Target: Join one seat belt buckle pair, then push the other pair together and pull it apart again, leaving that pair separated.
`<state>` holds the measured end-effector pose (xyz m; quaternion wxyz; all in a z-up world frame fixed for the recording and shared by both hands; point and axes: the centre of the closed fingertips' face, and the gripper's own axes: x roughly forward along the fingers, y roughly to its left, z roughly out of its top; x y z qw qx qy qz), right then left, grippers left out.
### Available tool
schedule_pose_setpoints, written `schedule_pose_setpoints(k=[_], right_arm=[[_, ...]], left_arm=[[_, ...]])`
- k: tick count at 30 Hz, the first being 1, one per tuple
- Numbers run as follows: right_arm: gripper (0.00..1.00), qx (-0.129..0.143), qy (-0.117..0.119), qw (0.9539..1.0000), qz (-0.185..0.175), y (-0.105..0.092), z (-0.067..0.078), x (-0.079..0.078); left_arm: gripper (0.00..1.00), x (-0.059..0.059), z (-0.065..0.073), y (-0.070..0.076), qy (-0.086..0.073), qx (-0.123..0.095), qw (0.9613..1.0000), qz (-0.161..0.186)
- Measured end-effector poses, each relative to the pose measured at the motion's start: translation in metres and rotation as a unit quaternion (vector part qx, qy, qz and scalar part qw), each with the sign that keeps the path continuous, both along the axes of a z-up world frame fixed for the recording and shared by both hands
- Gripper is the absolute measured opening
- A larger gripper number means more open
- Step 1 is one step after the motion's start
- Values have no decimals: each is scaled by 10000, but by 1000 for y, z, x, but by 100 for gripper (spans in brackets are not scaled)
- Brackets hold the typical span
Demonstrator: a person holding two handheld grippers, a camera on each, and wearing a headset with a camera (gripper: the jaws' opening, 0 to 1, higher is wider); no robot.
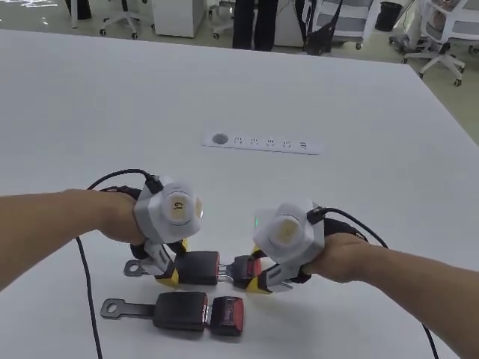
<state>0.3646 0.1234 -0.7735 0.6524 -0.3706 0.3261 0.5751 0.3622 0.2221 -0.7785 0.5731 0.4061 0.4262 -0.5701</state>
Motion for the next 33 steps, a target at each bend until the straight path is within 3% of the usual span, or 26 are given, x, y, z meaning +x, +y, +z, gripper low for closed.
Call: schedule_pose_setpoints(k=[33], right_arm=[[29, -270, 68, 9996, -48, -46, 1, 2]], left_arm=[[31, 2, -2, 1, -6, 81, 10000, -33]])
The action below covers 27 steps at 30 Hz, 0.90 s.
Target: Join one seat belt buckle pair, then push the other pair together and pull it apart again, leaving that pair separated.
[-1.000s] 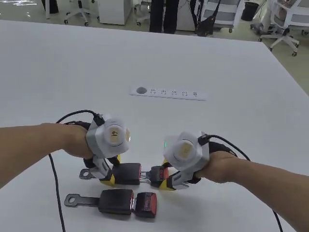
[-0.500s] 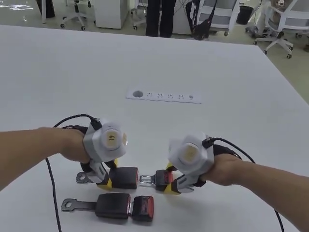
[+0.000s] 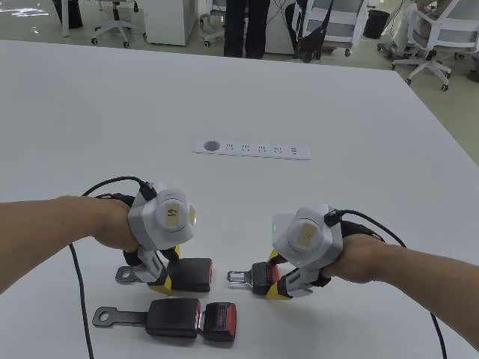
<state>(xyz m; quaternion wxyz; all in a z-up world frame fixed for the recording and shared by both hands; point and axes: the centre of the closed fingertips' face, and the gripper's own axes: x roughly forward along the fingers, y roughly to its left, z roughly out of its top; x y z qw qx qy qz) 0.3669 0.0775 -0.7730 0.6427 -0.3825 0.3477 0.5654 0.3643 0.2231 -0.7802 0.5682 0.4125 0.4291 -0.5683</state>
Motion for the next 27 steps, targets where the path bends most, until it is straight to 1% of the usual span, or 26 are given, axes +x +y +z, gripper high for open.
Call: schedule_pose_setpoints(k=[6, 10, 16, 17, 18, 20, 22, 24, 27], right_arm=[[30, -72, 17, 10000, 17, -10, 1, -2], [30, -100, 39, 9999, -25, -16, 1, 1], [30, -139, 48, 9999, 7, -20, 2, -2], [30, -190, 19, 9998, 30, -22, 1, -1], [30, -186, 14, 9998, 33, -22, 1, -1], [30, -189, 33, 9998, -26, -23, 2, -1], [31, -200, 6, 9998, 51, -23, 1, 0], [31, -267, -54, 9995, 163, -24, 0, 0], [31, -275, -65, 9995, 149, -23, 0, -1]], left_arm=[[32, 0, -1, 0, -2, -8, 10000, 3], [32, 0, -1, 0, -2, -16, 10000, 10], [32, 1, -1, 0, -4, -12, 10000, 8], [32, 1, -1, 0, -2, -13, 10000, 11], [32, 1, -1, 0, 0, -11, 10000, 12], [32, 0, 0, 0, -3, -5, 10000, -5], [32, 0, 0, -1, 1, 0, 10000, -10], [32, -1, 1, -1, -1, 11, 10000, -19], [32, -3, 2, -3, -7, 15, 10000, -31]])
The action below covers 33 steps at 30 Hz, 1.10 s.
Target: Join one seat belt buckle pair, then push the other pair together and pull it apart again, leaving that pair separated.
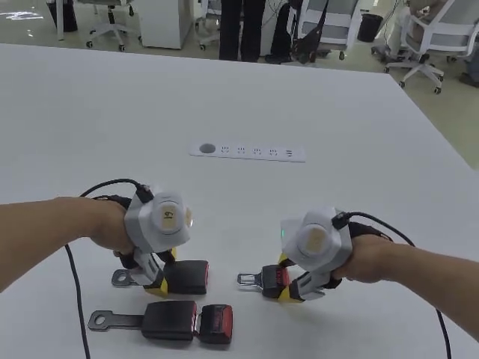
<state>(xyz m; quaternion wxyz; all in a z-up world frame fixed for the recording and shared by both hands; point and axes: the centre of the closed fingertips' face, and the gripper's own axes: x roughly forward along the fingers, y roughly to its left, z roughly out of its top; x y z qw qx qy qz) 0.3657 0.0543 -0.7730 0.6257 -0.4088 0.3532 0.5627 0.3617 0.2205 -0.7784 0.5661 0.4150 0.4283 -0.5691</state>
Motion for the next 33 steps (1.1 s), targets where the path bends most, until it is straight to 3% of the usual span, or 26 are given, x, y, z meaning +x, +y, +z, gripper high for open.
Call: schedule_pose_setpoints(k=[17, 24, 29, 33], right_arm=[[39, 130, -108, 9999, 1, 4, 5, 2], [43, 264, -123, 9994, -174, -1, 12, 3], [48, 343, -74, 9990, -259, -5, 14, 0], [50, 396, -43, 9988, -287, -10, 16, -4]], left_arm=[[34, 4, -1, 1, -20, -37, 9999, 142], [35, 3, 9, 2, 0, -153, 9995, 266], [36, 3, 11, 9, -11, -285, 9986, 448], [37, -4, 15, 18, 21, -328, 9977, 587]])
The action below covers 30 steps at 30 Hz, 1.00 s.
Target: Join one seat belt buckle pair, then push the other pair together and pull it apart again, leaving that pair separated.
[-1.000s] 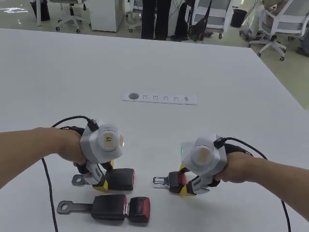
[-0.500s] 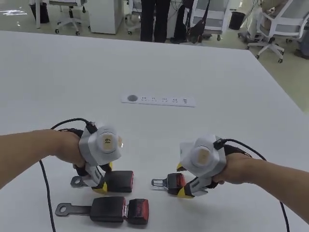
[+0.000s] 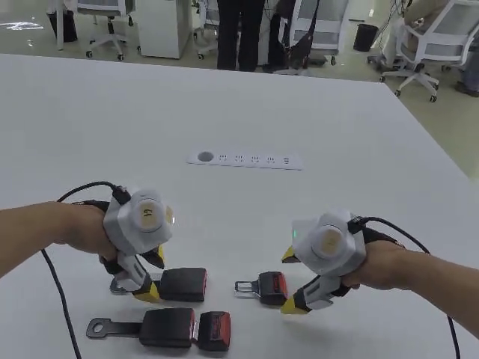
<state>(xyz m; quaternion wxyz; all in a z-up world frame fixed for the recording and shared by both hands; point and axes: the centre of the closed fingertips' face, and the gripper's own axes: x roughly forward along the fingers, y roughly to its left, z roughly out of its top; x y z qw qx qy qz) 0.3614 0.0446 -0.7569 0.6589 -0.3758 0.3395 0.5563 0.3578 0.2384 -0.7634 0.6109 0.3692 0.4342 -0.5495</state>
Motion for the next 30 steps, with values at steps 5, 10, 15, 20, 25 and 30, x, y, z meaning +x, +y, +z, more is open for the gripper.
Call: schedule_pose_setpoints(k=[5, 10, 15, 20, 25, 30], right_arm=[[52, 83, 27, 9999, -85, -6, 2, -5], [55, 198, 3, 9995, -256, -14, 4, -8], [57, 354, 11, 9984, -447, -22, 3, -11], [58, 622, -29, 9955, -718, -21, 7, -22], [61, 879, -102, 9914, -969, -20, 10, -27], [62, 1080, -190, 9857, -1280, -24, 11, -34]], left_arm=[[39, -5, 5, 12, 31, -136, 9993, 336], [40, -9, 6, 26, 15, -392, 9968, 701], [42, -10, 11, 36, -46, -679, 9922, 1043], [45, -17, 13, 41, -276, -1154, 9799, 1606], [47, -31, 11, 54, -394, -1412, 9701, 1936], [48, -41, 15, 60, -615, -1665, 9598, 2175]])
